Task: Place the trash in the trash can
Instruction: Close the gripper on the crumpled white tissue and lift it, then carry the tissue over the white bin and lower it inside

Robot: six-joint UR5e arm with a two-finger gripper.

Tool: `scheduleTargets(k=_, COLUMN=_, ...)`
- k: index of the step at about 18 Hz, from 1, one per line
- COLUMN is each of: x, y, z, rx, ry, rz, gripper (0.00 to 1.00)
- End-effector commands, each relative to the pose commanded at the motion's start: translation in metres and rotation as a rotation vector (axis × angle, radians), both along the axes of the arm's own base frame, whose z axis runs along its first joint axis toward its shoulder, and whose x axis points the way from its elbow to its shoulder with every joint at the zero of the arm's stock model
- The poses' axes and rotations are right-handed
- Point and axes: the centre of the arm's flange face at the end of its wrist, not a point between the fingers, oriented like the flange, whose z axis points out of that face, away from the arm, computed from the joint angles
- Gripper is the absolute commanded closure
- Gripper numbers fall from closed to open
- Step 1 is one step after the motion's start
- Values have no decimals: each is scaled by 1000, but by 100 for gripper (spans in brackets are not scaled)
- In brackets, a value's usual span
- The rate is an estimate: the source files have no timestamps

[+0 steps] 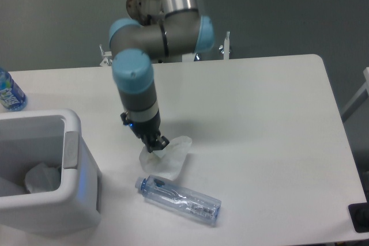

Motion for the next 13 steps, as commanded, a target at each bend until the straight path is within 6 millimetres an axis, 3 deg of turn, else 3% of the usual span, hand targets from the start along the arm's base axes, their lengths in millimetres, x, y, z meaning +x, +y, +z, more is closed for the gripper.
scheduleTargets(k=2, x=-19, y=-9, z=46, rx=151, ry=-76, rz=80, gripper=100)
scheduleTargets(k=6, x=-49, y=-16, z=114, rx=344, ry=-184, rz=227, gripper=100)
scheduleTargets(k=10, x=-56, y=-12, z=174, rx=461, ry=-267, rz=345, gripper=100)
scheduleTargets(k=13, x=-52, y=-7, z=196, rx=491, ry=-330, rz=439, gripper=100)
